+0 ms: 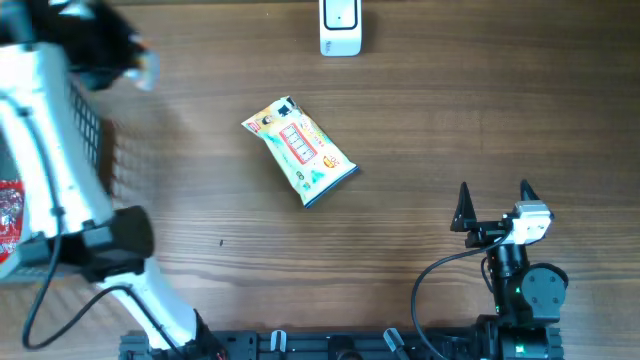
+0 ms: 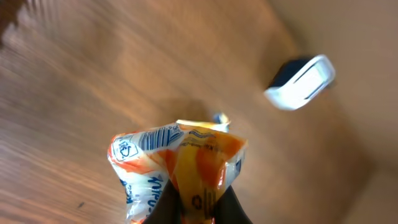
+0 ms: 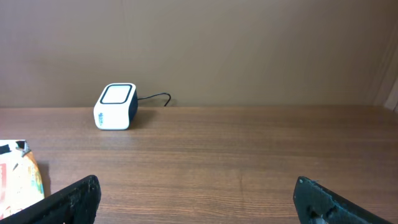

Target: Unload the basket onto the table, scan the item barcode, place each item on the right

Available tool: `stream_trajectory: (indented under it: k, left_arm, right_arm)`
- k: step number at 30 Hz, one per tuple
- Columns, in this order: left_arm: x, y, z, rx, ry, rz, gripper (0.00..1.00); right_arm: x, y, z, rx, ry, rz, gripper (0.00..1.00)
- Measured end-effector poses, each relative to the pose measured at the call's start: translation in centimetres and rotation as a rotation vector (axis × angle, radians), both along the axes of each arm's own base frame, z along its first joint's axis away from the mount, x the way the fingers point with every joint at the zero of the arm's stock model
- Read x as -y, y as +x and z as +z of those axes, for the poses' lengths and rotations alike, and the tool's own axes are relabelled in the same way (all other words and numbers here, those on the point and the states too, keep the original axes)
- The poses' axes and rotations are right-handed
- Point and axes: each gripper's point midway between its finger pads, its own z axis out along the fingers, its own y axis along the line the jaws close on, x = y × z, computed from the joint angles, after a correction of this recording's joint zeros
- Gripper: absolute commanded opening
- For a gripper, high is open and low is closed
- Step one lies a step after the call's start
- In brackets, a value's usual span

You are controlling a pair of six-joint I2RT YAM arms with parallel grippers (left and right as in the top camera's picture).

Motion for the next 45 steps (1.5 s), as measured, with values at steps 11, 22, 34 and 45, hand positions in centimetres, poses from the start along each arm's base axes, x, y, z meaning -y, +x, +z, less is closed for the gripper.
stream_trajectory:
  k: [11, 22, 34, 45]
  left_arm:
    - [16.6, 2.7, -18.6, -0.232, 0.203, -0.397, 0.53]
    - [17.2, 0.6, -23.5, -0.344, 0.232, -0.432, 0.74]
    - [18.4, 2.5, -25.1, -0.233, 0.189, -0.436, 0.25]
    - [19.0, -0.2, -28.8, -0.228, 0.21, -0.469, 0.22]
  right_arm:
    - [0.0, 0.0, 0.0, 0.001, 0.0, 0.0, 1.0]
    - [0.0, 0.0, 0.0, 0.001, 0.0, 0.0, 1.0]
    - [0.0, 0.0, 0.0, 0.001, 0.0, 0.0, 1.0]
    - [0.0, 0.0, 0.0, 0.001, 0.0, 0.0, 1.0]
